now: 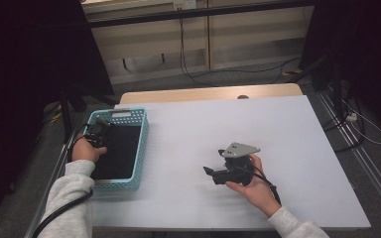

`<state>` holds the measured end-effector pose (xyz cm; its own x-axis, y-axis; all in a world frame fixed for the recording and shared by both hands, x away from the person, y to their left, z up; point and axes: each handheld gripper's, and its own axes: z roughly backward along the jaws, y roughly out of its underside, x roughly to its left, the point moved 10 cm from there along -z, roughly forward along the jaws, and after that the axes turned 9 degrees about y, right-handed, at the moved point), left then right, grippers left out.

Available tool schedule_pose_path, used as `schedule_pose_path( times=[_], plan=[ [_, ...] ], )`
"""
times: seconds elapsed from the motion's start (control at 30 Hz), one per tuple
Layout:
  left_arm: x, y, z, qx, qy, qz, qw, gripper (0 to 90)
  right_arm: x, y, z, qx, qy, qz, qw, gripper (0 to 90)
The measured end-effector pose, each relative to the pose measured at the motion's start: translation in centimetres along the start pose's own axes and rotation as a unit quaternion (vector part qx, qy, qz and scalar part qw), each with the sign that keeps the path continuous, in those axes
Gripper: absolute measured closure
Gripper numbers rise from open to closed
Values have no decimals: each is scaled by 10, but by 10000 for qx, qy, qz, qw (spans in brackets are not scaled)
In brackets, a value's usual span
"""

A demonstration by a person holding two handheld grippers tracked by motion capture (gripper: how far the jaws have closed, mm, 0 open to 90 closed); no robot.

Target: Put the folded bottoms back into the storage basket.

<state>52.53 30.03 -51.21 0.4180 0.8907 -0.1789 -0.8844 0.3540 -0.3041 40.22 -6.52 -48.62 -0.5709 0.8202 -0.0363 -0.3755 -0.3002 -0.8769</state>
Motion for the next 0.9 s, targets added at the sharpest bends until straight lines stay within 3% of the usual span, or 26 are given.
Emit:
schedule_pose_path(
  times=[0.17,0.27,0.4,0.43,0.5,0.73,0.9],
  plan=[
    [0,2,2,-91,-11,43,9999,887,-8,-1,9,-77,74,-17,9999,210],
    [0,-3,5,-219,-70,92,9997,750,-13,0,16,-104,128,-21,9999,210],
    [-5,-9,16,-427,24,169,9989,666,-22,3,22,-137,187,-114,9997,209],
    [-5,-8,18,-375,48,125,9992,645,-23,3,23,-142,196,-124,9996,210],
    [-9,-10,21,-507,125,237,9984,599,-26,4,25,-135,220,-142,9996,210],
    [-23,-18,31,-732,285,148,9968,434,-32,9,31,-118,223,-250,9994,205],
    [-39,-28,40,-846,422,10,9955,370,-38,14,37,-116,317,-322,9989,205]
  ],
)
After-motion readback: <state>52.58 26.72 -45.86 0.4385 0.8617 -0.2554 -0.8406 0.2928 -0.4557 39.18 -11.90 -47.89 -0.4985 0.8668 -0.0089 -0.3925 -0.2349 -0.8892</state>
